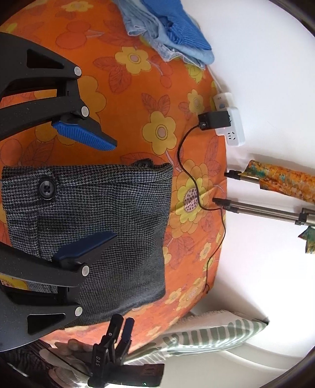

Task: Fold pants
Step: 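Close both tools on the folded edge of the grey shorts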

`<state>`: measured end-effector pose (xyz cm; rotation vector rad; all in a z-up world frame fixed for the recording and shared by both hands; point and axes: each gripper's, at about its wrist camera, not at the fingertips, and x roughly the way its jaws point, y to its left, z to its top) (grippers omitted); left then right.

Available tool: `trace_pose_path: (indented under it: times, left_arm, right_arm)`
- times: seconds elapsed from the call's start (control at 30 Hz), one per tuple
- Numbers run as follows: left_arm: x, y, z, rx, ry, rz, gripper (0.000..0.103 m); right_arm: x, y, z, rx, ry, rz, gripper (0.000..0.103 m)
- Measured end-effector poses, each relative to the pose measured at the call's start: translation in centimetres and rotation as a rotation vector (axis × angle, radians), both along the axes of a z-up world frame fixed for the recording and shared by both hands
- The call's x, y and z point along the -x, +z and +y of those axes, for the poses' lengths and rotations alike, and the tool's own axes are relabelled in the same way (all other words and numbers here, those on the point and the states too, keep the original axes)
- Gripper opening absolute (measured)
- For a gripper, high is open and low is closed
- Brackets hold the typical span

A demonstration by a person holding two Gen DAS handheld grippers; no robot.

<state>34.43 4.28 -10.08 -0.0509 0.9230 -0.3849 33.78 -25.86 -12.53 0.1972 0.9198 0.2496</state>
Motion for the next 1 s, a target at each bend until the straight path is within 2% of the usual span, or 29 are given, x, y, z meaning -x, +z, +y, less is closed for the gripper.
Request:
trace_pose_path:
  times: [0.13,0.3,0.43,0.67,0.9,1.0]
  left_arm:
    - [-0.6,-0.6,1.0,0.049,0.013,0.037,0.069]
    - [-2.0,-2.4,2.8,0.196,0.055,0.17,0.069]
    - [-2.6,-3.8,3.1,0.254,0.055,0.233,0.069]
    - [-3.0,-5.1,2.4,0.269,0.044,0.27,0.07]
    - [-3.3,-5.9,2.3,0.299,0.03,0.284,0.07]
    - [-3.3,-5.9,2.2,0.299,0.029,0.275,0.07]
  right_arm:
    - [-0.3,0.1,-0.8,-0.022,-0.025,0.02,0.088]
    - [-1.0,-0.8,-1.8,-0.1,-0.04,0.094,0.088]
    - [-1.4,-1.7,-1.8,-0.173,-0.037,0.141,0.088]
    - [-1.9,-2.9,-0.9,-0.206,-0.011,0.181,0.088]
    - [-2.2,-3.0,-0.3,-0.224,0.002,0.16,0.088]
    - [-2.4,-3.1,0.2,-0.236,0.026,0.159,0.083]
